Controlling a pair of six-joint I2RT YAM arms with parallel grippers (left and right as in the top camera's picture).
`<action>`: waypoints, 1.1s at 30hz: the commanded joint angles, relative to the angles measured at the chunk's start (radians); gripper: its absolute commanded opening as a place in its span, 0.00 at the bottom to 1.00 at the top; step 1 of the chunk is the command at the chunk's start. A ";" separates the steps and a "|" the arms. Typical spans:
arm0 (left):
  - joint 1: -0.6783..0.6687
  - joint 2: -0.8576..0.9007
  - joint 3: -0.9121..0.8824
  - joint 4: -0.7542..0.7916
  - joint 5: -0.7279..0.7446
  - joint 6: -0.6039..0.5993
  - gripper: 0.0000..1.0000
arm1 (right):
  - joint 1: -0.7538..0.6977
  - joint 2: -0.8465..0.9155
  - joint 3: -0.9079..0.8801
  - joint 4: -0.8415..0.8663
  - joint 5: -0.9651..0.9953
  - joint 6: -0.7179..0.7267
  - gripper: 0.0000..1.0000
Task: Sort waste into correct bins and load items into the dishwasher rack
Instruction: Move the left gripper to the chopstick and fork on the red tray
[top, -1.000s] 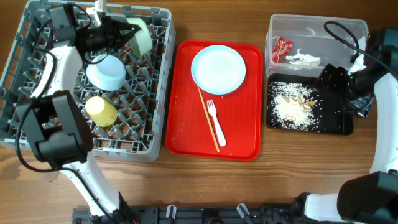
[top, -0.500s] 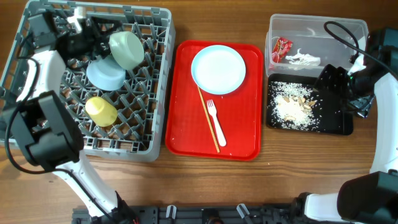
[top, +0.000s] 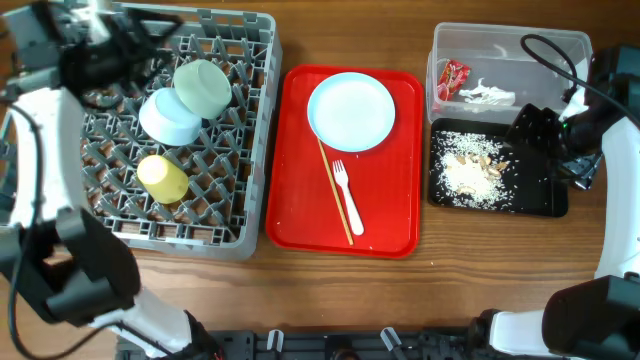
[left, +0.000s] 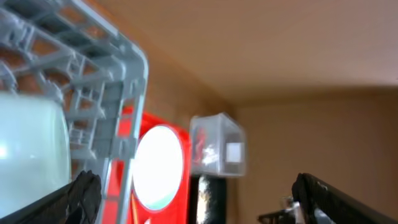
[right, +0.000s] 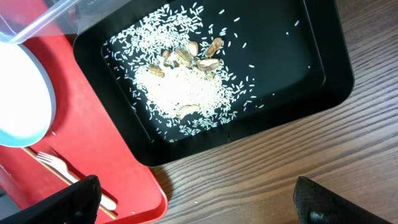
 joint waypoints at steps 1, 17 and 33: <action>-0.174 -0.090 -0.001 -0.118 -0.397 0.107 1.00 | 0.000 -0.019 0.009 -0.004 -0.008 0.001 1.00; -0.890 0.032 -0.002 -0.148 -1.065 0.156 1.00 | 0.000 -0.019 0.009 -0.008 -0.008 0.001 1.00; -0.920 0.053 -0.285 -0.289 -0.901 -0.418 0.99 | 0.000 -0.019 0.009 -0.011 -0.009 0.001 1.00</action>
